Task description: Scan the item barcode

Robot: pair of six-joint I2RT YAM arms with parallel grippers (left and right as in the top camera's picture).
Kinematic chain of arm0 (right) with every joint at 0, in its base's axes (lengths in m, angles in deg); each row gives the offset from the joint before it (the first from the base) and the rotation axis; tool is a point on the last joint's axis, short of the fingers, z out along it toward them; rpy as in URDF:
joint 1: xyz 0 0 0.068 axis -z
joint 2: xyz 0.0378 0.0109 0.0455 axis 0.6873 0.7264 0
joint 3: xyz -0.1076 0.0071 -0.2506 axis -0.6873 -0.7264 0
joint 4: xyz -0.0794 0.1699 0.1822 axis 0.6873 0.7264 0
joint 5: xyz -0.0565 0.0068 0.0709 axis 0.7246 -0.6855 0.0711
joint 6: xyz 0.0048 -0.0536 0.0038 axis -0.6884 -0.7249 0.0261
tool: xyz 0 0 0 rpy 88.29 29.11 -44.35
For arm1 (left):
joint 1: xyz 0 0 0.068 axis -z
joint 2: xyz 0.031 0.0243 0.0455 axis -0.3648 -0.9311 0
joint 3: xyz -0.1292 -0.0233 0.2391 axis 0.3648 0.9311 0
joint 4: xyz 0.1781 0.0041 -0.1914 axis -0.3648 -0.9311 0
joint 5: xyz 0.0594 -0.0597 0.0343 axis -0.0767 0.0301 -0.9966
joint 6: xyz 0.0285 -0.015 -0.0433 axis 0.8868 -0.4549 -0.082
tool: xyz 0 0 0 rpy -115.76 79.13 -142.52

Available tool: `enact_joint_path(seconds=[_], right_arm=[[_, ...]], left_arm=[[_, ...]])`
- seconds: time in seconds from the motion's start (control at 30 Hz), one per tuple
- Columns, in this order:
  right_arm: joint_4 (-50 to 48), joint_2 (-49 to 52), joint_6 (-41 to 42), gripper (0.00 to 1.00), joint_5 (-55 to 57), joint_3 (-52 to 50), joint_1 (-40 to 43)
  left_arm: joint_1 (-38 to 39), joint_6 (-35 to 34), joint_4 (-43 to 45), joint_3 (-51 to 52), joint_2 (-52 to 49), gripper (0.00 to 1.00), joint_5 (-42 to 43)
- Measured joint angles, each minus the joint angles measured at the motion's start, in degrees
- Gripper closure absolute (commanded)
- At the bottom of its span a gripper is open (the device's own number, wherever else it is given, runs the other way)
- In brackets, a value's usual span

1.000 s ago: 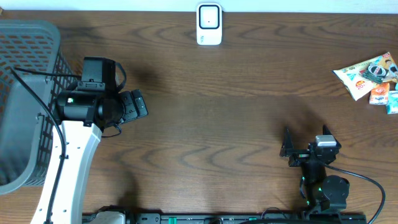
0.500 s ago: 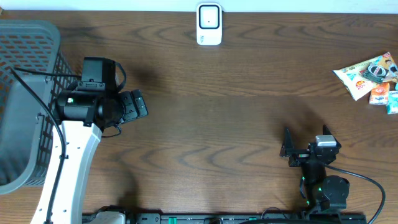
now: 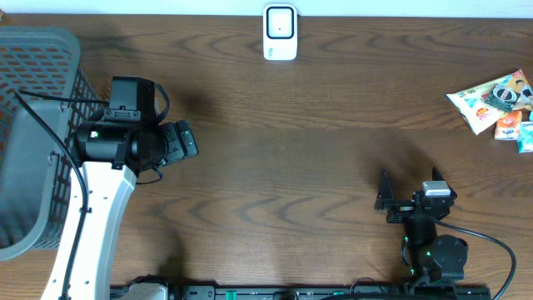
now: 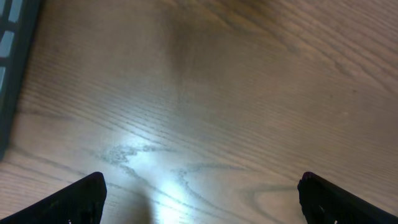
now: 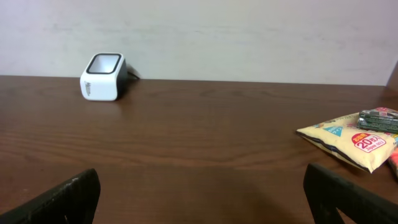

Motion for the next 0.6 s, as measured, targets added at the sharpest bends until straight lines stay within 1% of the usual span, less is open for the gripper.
enact_joint_path(seconds=[0.23, 0.37, 0.47, 0.6], right_arm=[[0.0, 0.0, 0.0, 0.01, 0.0, 0.0, 0.0], [0.0, 0.0, 0.0, 0.01, 0.0, 0.0, 0.0], [0.0, 0.0, 0.0, 0.01, 0.0, 0.0, 0.0], [0.0, 0.0, 0.0, 0.01, 0.0, 0.0, 0.0]], left_arm=[[0.0, 0.0, -1.0, 0.3, -0.2, 0.02, -0.1], [0.0, 1.2, -0.1, 4.5, -0.1, 0.02, -0.1], [0.0, 4.2, 3.5, 9.6, 1.1, 0.02, 0.7], [0.0, 10.1, 11.5, 16.6, 5.9, 0.02, 5.1]])
